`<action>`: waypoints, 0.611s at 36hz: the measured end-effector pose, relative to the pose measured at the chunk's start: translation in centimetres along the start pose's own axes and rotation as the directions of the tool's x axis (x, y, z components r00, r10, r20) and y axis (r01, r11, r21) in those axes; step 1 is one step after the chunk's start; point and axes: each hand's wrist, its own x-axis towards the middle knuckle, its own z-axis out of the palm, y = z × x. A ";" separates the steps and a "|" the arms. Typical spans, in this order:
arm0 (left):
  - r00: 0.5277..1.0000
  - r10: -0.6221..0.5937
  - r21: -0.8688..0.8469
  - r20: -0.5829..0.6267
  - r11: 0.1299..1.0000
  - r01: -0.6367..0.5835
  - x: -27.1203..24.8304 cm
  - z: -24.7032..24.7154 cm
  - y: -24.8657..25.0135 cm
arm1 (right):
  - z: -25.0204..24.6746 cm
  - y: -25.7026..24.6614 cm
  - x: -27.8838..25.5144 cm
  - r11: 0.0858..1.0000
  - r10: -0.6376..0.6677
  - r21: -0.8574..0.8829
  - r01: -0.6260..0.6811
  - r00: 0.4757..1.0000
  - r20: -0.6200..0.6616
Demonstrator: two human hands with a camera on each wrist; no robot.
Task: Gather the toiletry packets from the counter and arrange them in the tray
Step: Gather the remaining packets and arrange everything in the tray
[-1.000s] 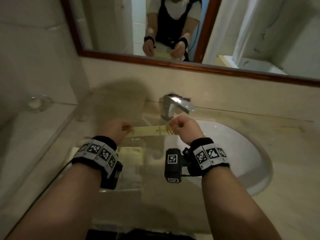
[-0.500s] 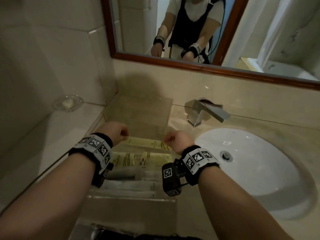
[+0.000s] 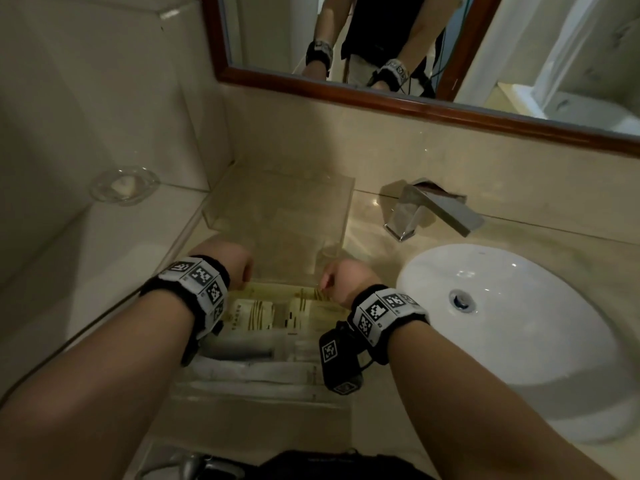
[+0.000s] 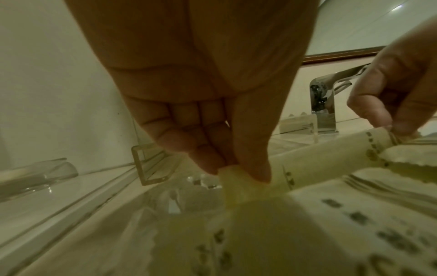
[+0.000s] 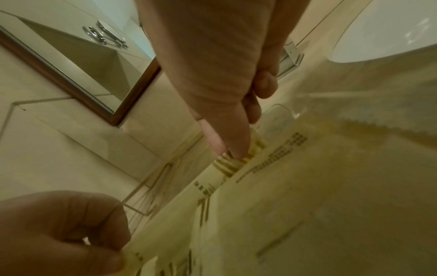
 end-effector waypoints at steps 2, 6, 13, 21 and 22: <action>1.000 -0.010 0.030 0.011 1.000 0.010 0.0 0.0 0.2 | 0.1 0.0 0.1 1.000 -0.005 0.000 0.005 1.000 -0.022; 0.999 -0.036 0.056 0.011 0.998 0.035 -0.3 -0.2 0.7 | 0.7 0.6 -0.1 0.998 0.018 0.068 -0.012 0.996 -0.090; 0.996 -0.053 -0.063 -0.071 0.997 0.049 -1.3 -0.6 1.9 | 0.9 2.4 -1.2 0.972 0.053 0.233 0.019 0.952 -0.300; 0.967 0.027 -0.302 -0.254 0.948 -0.106 -2.9 -2.0 7.8 | -0.2 5.8 -4.1 0.932 0.122 0.358 0.051 0.888 -0.443; 0.963 0.033 -0.324 -0.269 0.938 -0.123 -3.0 -2.2 8.7 | -0.5 6.4 -4.5 0.928 0.130 0.368 0.052 0.882 -0.453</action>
